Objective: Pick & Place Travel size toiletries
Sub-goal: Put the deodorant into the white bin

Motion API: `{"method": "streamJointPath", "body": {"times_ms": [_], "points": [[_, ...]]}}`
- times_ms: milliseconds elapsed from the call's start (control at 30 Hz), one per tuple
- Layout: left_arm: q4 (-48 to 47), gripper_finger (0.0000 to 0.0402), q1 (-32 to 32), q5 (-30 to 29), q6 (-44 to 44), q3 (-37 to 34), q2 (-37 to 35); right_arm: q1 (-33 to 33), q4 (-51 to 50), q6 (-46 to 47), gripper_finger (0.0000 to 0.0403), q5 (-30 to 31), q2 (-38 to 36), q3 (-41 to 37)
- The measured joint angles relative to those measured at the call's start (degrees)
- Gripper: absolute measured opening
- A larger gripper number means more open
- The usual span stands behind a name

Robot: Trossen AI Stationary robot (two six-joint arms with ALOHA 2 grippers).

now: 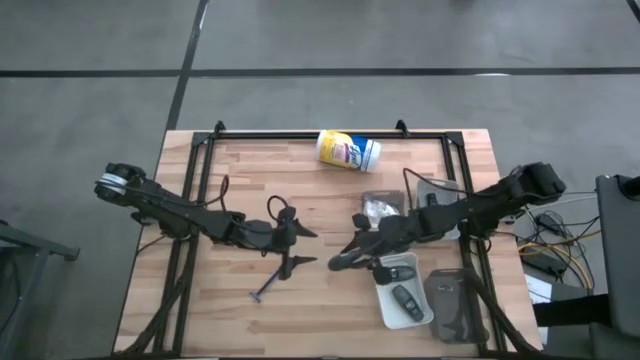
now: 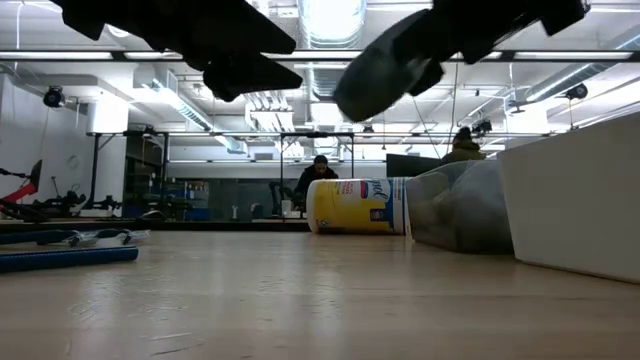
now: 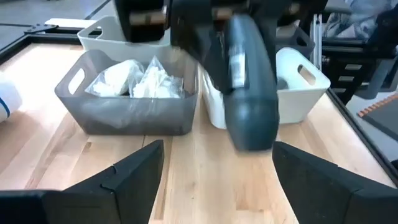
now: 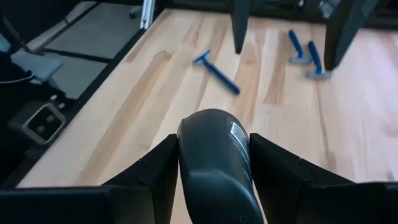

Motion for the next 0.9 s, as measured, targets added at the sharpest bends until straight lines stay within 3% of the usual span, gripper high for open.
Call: {"method": "streamJointPath", "body": {"times_ms": [500,900], "points": [[-3.85,0.0303,-0.04,0.06,-1.09,-0.13,-0.02,0.49,-20.28,11.58,0.0170,0.21,-15.17,-0.18],[-5.01,0.0303,-0.11,0.11,-3.07,-0.20,-0.02,4.72,-26.88,17.23,0.0167,0.75,-18.61,-1.22]]}}
